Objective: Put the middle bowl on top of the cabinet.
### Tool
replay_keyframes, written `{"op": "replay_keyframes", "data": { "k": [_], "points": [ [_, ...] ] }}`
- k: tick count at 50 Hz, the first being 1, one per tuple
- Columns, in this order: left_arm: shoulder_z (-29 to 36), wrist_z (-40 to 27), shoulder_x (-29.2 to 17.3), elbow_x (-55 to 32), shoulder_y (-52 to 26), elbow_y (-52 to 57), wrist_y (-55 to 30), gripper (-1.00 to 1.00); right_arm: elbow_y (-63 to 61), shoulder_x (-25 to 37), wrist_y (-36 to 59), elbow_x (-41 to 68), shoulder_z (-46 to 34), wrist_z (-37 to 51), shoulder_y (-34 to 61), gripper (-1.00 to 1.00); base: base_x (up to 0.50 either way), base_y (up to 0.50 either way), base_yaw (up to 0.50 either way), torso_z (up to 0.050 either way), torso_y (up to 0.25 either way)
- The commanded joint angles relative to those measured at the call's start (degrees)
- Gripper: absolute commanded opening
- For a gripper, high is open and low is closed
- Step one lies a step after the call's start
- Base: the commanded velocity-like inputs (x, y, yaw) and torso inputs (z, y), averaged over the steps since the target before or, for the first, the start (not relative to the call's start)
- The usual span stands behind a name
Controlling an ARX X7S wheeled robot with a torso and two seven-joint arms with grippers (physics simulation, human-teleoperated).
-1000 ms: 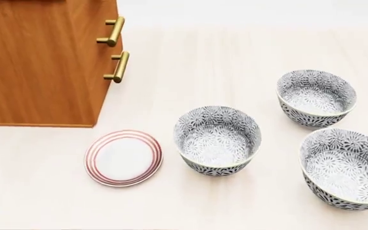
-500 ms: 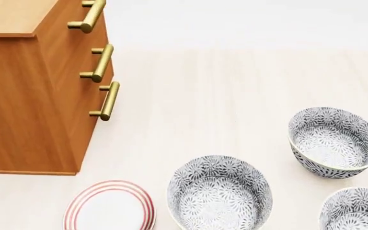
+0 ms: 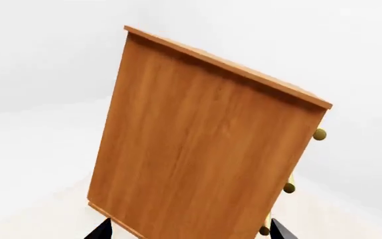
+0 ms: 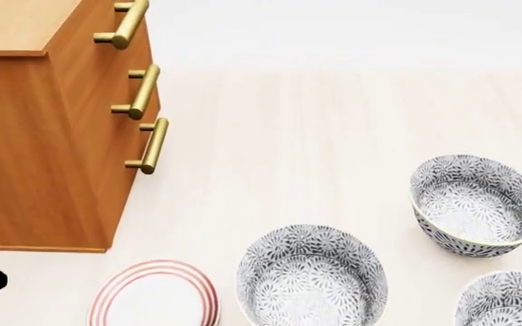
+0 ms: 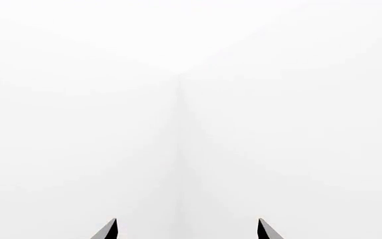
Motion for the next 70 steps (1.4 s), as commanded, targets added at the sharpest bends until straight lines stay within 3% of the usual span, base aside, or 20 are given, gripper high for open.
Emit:
{"op": "replay_keyframes", "data": {
  "k": [1,18,25,33,40,46,55,70],
  "points": [
    [3.1,-1.4,1.6,-2.1,0.4,-2.9,-3.4,1.0,-0.4,-0.1,0.0,0.1,-0.3,-0.3,-0.1,1.0,0.5,0.0,0.0,0.0,0.0],
    [5.2,-0.3,2.2,-3.7,1.1,-4.6,-3.1,1.0,-0.7,-0.8,-0.2,0.1,0.4,-0.2,-0.3,1.0,0.26,0.0,0.0,0.0,0.001],
    [5.2,-1.7,3.6,-9.9,2.8,-3.4,-5.7,1.0,-1.0,-0.9,-0.7,-0.6,0.1,0.0,-0.2,1.0,0.0,0.0,0.0,0.0,0.0],
    [12.0,-1.7,4.9,-6.5,10.1,-0.2,-5.0,1.0,0.4,-0.6,-1.3,-0.7,-0.2,0.1,0.2,1.0,0.0,0.0,0.0,0.0,0.0],
    [17.2,-0.4,6.4,-3.0,11.1,0.2,-2.4,1.0,1.5,-0.6,-2.1,-0.7,-0.6,0.4,0.5,1.0,0.0,0.0,0.0,0.0,0.0],
    [21.6,5.6,6.8,-2.8,12.5,0.3,1.7,1.0,1.3,-0.8,-2.0,-2.1,-2.3,1.1,1.4,1.0,0.0,0.0,0.0,0.0,0.0],
    [28.4,5.9,7.2,3.5,13.0,2.1,4.1,1.0,2.2,0.2,-0.2,-5.5,-6.0,2.0,4.5,1.0,0.0,0.0,0.0,0.0,0.0],
    [33.0,5.2,11.9,-6.6,13.2,0.9,6.0,1.0,2.7,1.4,-0.7,-5.9,-7.6,2.6,4.0,1.0,0.0,0.0,0.0,0.0,0.0]
  ]
}}
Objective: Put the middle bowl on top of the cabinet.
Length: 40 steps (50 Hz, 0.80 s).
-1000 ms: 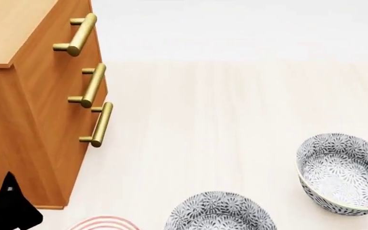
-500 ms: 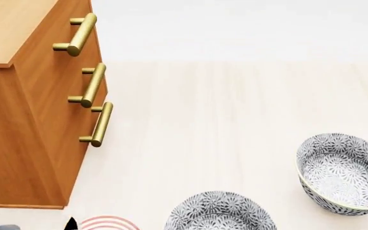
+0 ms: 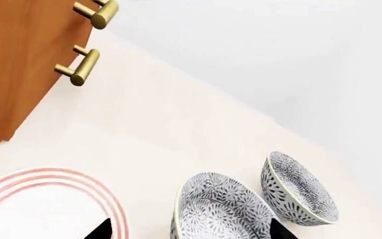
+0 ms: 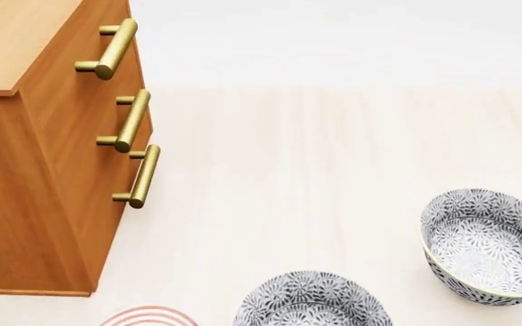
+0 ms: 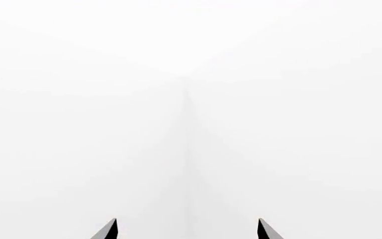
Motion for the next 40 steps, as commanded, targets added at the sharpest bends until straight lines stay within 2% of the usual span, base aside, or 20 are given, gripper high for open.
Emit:
{"op": "replay_keyframes", "data": {
  "k": [1,4,11,20,40],
  "points": [
    [4.5,0.3,2.2,-3.7,0.3,-1.5,2.8,1.0,0.4,0.8,-0.5,-0.6,-1.4,0.5,-0.2,1.0,0.0,0.0,0.0,0.0,0.0],
    [5.2,-0.8,2.5,-4.9,-1.5,-2.9,2.9,1.0,0.1,1.3,0.2,-0.7,-1.9,0.4,0.0,1.0,0.0,0.0,0.0,0.0,0.0],
    [7.4,-9.6,2.9,-4.1,-6.7,-4.6,3.0,1.0,0.5,2.5,1.8,-1.4,-3.2,0.2,1.4,1.0,0.0,0.0,0.0,0.0,0.0],
    [7.9,-14.8,2.6,-7.3,-11.6,-8.3,5.1,1.0,0.3,2.6,-0.2,0.2,-1.6,0.5,-0.5,1.0,0.0,0.0,0.0,0.0,0.0],
    [11.1,-8.5,0.5,-6.0,-12.3,-18.0,12.7,1.0,-1.1,2.4,-0.9,1.0,-0.5,1.2,-2.2,1.0,0.0,0.0,0.0,0.0,0.0]
  ]
}}
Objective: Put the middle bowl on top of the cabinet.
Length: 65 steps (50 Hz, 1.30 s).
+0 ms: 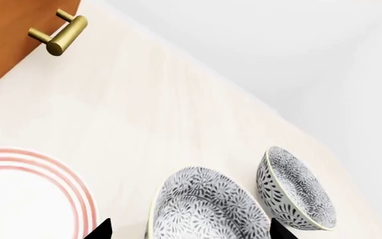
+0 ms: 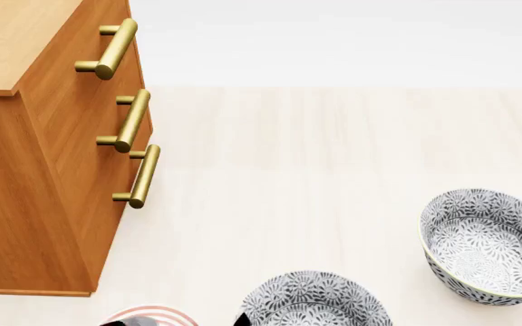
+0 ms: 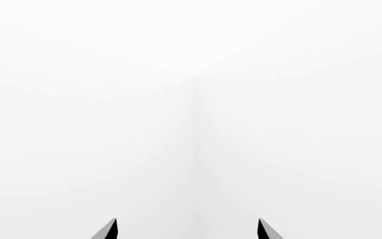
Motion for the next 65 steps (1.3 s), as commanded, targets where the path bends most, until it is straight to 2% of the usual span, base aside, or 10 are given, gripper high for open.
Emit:
{"op": "replay_keyframes", "data": {
  "k": [1,25,31,65],
  "points": [
    [1.5,2.1,-0.9,0.3,-0.7,-4.8,3.6,1.0,-0.7,-0.1,-0.1,0.2,0.3,0.4,-0.7,1.0,0.0,0.0,0.0,0.0,0.0],
    [3.3,7.7,-1.4,-1.3,-1.6,-12.6,8.1,1.0,-1.5,-0.3,-0.6,0.3,0.7,0.4,-1.4,1.0,0.0,0.0,0.0,0.0,0.0],
    [5.0,9.7,-2.2,1.4,-1.8,-14.4,9.6,1.0,-1.6,-0.7,-1.0,0.5,1.1,0.0,-1.7,1.0,0.0,0.0,0.0,0.0,0.0],
    [9.0,13.8,-1.8,2.5,-3.3,-24.3,13.6,1.0,-2.6,-1.8,-2.1,0.5,1.6,-0.8,-2.6,1.0,0.0,0.0,0.0,0.0,0.0]
  ]
}}
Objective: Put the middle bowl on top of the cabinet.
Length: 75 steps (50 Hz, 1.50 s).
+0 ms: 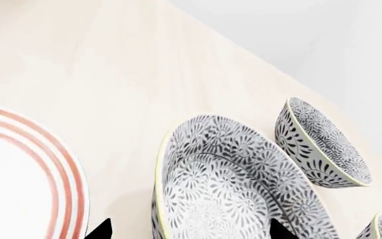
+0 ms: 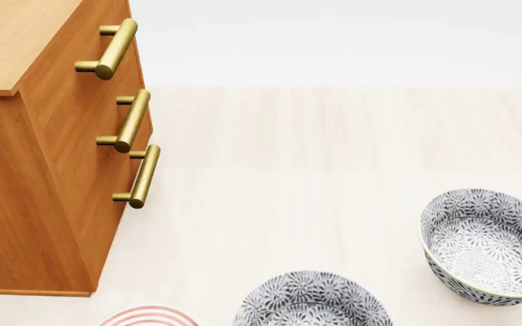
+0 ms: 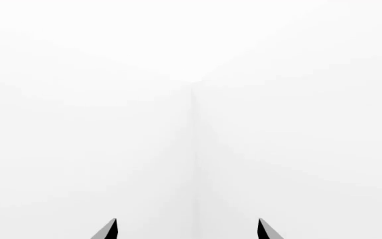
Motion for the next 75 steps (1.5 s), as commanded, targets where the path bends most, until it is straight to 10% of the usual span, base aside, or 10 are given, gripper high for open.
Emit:
{"op": "replay_keyframes", "data": {
  "k": [1,31,32,45,58,75],
  "points": [
    [1.7,2.2,-0.2,0.6,-0.1,-2.8,1.6,1.0,-0.5,-0.6,-0.7,0.4,0.6,-0.4,-0.7,1.0,0.0,0.0,0.0,0.0,0.0],
    [4.9,5.0,0.0,-0.3,-1.1,-8.1,3.6,1.0,-0.9,-1.5,-1.0,0.5,1.2,-1.4,-0.7,1.0,0.0,0.0,0.0,0.0,0.0],
    [4.8,4.0,0.1,-0.3,-1.1,-8.2,3.3,-1.0,-0.9,-1.5,-1.0,0.5,1.1,-1.5,-0.7,1.0,0.0,0.0,0.0,0.0,0.0],
    [3.1,12.9,-1.0,-4.5,0.7,-6.0,10.9,-1.0,-0.8,-1.3,-0.6,0.2,0.9,-1.5,-0.2,1.0,0.0,0.0,0.0,0.006,0.031],
    [5.4,4.2,-5.1,12.5,0.5,4.5,14.2,-1.0,-1.0,-1.2,-0.6,-0.4,0.4,-1.2,0.0,1.0,0.0,0.0,0.0,0.047,0.166],
    [6.1,-0.1,-7.7,11.4,-0.9,15.9,10.4,-1.0,-1.4,-1.2,-1.1,-0.4,0.3,-0.7,-0.3,1.0,0.0,0.0,0.0,0.047,0.19]
  ]
}}
